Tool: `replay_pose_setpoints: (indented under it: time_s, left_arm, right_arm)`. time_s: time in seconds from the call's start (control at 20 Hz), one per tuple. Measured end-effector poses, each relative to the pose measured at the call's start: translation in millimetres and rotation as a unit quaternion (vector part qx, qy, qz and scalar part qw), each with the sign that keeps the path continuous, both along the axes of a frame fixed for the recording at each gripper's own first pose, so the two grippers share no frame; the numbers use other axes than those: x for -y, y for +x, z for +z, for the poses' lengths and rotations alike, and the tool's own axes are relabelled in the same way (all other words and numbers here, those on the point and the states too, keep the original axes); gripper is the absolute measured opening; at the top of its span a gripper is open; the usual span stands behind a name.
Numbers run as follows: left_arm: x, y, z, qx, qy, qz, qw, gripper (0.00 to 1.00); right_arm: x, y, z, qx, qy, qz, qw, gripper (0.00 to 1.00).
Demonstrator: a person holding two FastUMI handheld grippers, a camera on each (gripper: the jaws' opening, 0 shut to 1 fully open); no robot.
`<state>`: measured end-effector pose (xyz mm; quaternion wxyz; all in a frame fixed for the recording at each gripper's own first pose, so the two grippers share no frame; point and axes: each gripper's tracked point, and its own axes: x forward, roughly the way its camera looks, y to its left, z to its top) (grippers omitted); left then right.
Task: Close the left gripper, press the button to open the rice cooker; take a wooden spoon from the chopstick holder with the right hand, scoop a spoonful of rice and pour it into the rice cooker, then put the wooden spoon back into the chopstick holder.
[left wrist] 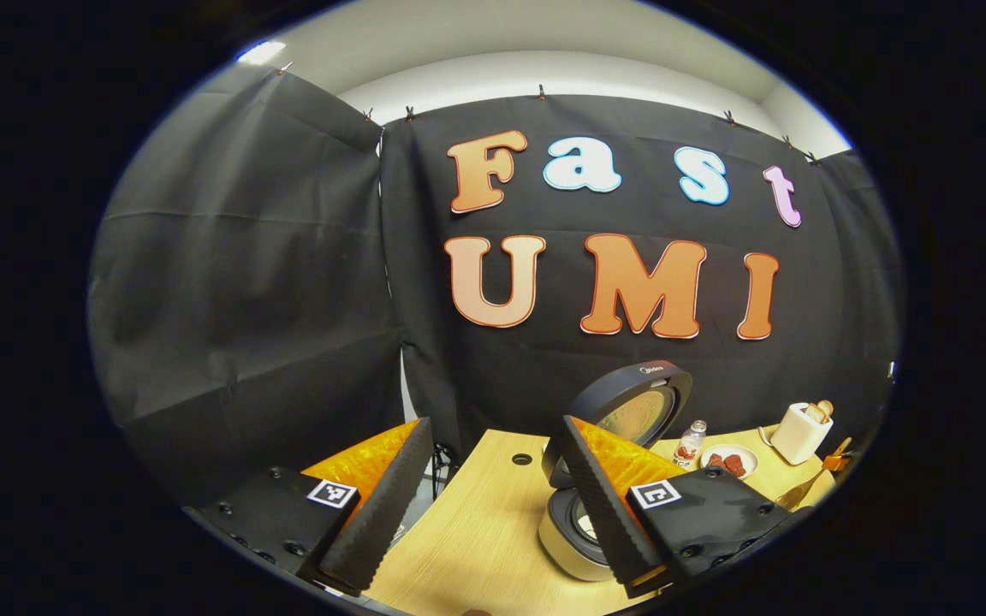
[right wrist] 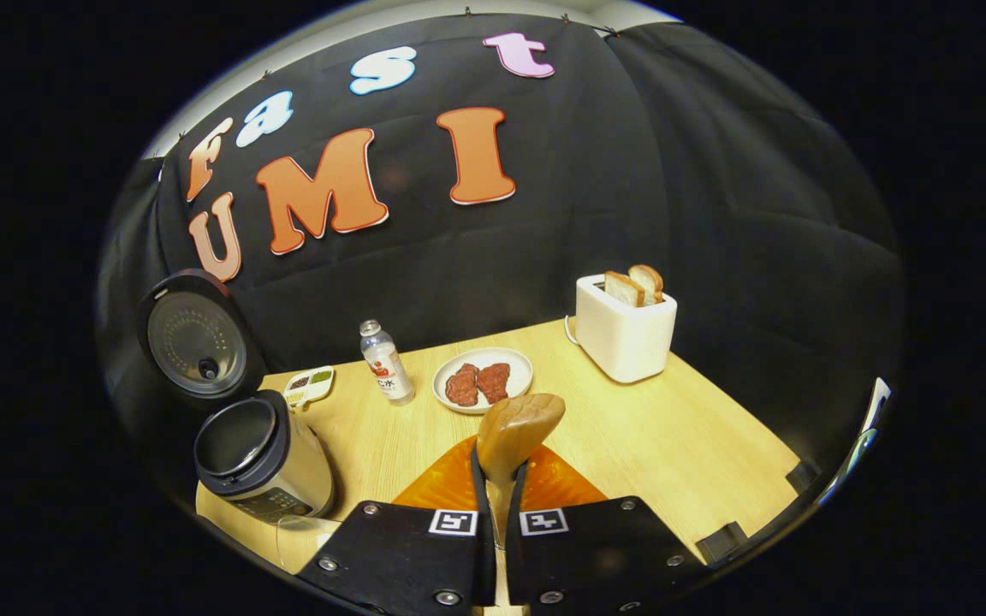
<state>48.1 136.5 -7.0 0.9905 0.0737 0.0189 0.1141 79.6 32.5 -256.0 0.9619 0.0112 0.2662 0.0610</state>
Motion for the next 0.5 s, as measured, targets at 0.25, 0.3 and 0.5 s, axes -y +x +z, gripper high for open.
replay_pose_setpoints:
  time_s: [0.25,0.3,0.5]
  left_arm:
    - [3.6,0.4,1.5,-0.006,0.020,0.010,1.000,1.00]
    - [6.3,0.9,2.3,-0.004,0.020,0.010,1.000,1.00]
    - [11.9,4.7,5.2,0.000,0.016,0.009,1.000,1.00]
  right_arm:
    - [4.6,2.3,-35.5,-0.024,0.009,0.001,1.000,0.07]
    - [8.6,1.6,-39.1,-0.027,0.012,-0.005,1.000,0.10]
    - [23.7,-1.7,-47.8,-0.036,0.013,-0.024,0.999,0.14]
